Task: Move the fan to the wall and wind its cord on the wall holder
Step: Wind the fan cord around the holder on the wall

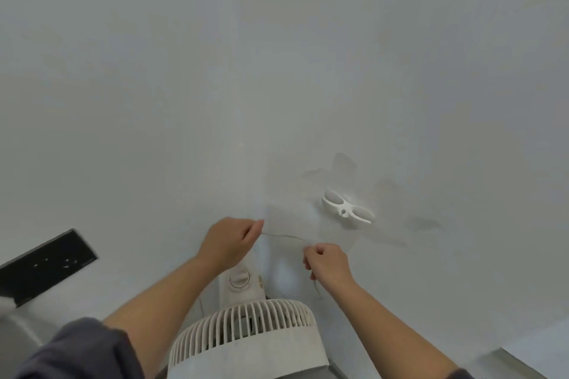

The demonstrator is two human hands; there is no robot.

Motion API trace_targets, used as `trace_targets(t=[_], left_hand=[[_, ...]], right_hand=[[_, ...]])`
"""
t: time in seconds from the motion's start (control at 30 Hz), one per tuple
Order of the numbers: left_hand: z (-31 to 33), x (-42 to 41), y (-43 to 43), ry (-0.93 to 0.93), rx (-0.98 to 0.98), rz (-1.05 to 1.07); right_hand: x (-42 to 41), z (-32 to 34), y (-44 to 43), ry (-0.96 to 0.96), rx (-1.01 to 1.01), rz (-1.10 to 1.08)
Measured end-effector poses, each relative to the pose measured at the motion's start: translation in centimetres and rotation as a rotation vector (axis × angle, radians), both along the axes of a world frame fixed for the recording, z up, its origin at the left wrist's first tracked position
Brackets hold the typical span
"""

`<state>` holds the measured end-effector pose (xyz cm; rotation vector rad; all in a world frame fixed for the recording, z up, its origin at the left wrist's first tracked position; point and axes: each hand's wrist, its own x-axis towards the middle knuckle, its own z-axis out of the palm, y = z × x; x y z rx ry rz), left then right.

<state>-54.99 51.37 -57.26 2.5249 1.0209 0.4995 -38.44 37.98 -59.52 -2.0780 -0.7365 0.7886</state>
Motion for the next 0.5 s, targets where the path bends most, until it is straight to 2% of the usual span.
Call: trace_targets(t=[0.17,0.33,0.5], left_hand=[[-1.5,0.6,2.7,0.020,0.147,-0.026],[0.4,-0.2,2.0,-0.012,0.298,-0.060],[5.5,-2.1,-0.6,-0.181,0.465,-0.069]], right_hand=[[-0.5,-3.1,0.7,-0.048,0.037,0.037],[-2.0,-3.0,-1.0,-0.143,0.090,0.022],[-2.7,-0.8,-3.5,-0.399,0.033,-0.062]])
